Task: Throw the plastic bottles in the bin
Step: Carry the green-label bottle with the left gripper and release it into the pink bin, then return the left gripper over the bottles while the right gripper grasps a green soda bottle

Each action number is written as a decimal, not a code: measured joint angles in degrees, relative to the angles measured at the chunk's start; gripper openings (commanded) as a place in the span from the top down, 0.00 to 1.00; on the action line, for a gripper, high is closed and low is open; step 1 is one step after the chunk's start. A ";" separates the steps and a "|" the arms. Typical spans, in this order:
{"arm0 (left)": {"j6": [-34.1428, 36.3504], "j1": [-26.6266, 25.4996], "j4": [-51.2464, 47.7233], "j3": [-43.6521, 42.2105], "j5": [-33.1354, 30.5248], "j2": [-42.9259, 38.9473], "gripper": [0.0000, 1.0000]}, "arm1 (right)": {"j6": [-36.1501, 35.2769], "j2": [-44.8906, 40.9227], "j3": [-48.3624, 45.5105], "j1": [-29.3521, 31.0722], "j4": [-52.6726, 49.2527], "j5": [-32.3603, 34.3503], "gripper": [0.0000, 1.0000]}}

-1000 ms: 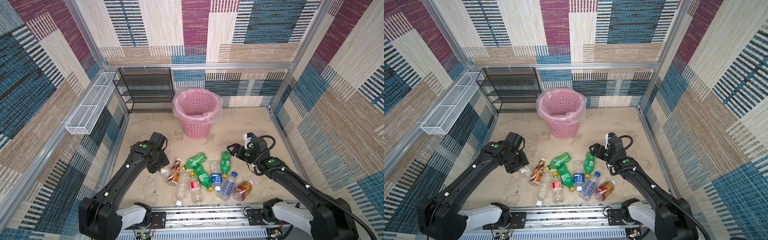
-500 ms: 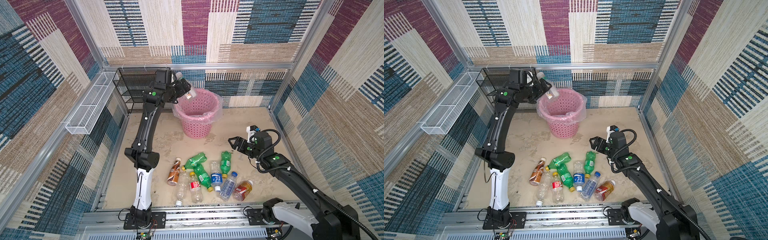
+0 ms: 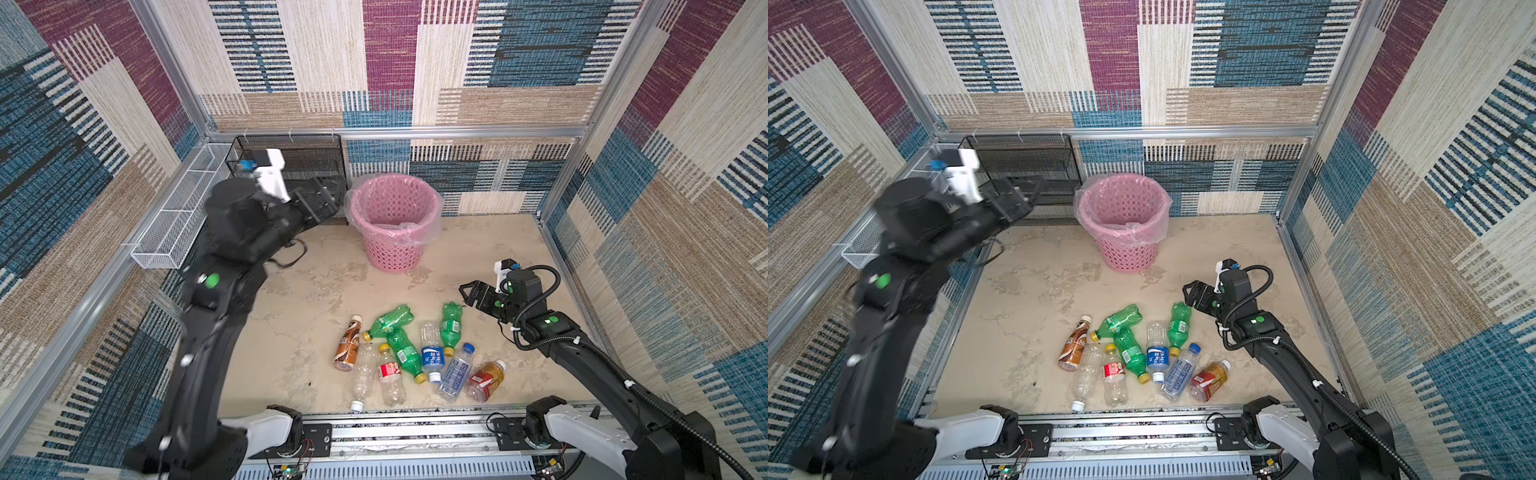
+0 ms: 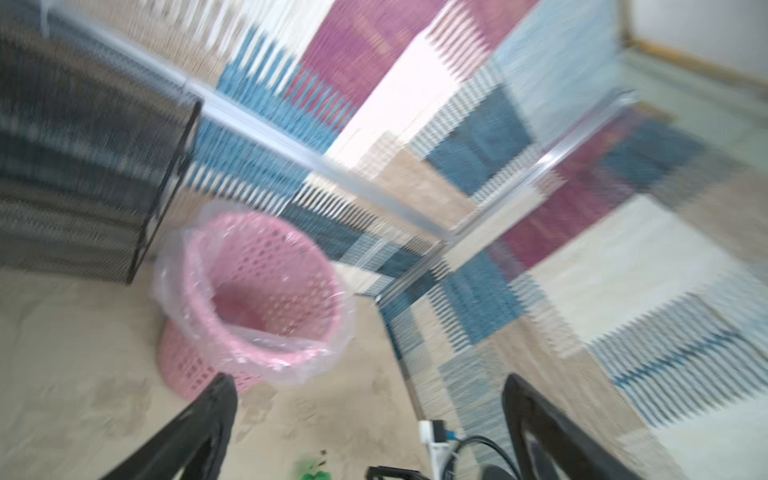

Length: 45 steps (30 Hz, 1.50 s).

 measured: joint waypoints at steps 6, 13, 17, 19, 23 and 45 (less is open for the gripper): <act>-0.15 0.42 -3.17 -17.46 -1.31 -2.10 0.02 | 0.46 0.92 -1.33 0.04 -0.74 -2.01 0.13; -1.33 0.55 -3.21 -32.68 -0.48 -7.43 0.02 | 0.87 2.93 -3.61 0.63 -1.31 -3.52 0.14; -1.73 0.63 -3.63 -40.22 0.55 -8.48 0.02 | 1.31 5.38 -4.61 1.49 -1.27 -4.48 0.14; -1.73 0.81 -2.84 -43.30 1.22 -9.31 0.02 | 1.46 6.86 -4.68 2.10 -1.07 -4.92 0.15; -1.77 1.07 -1.29 -48.74 2.80 -9.99 0.03 | 1.70 9.42 -4.63 3.28 -0.42 -5.11 0.16; -4.44 1.68 2.47 -56.65 4.00 -11.26 0.04 | 2.80 15.30 -5.18 4.55 3.91 -5.38 0.26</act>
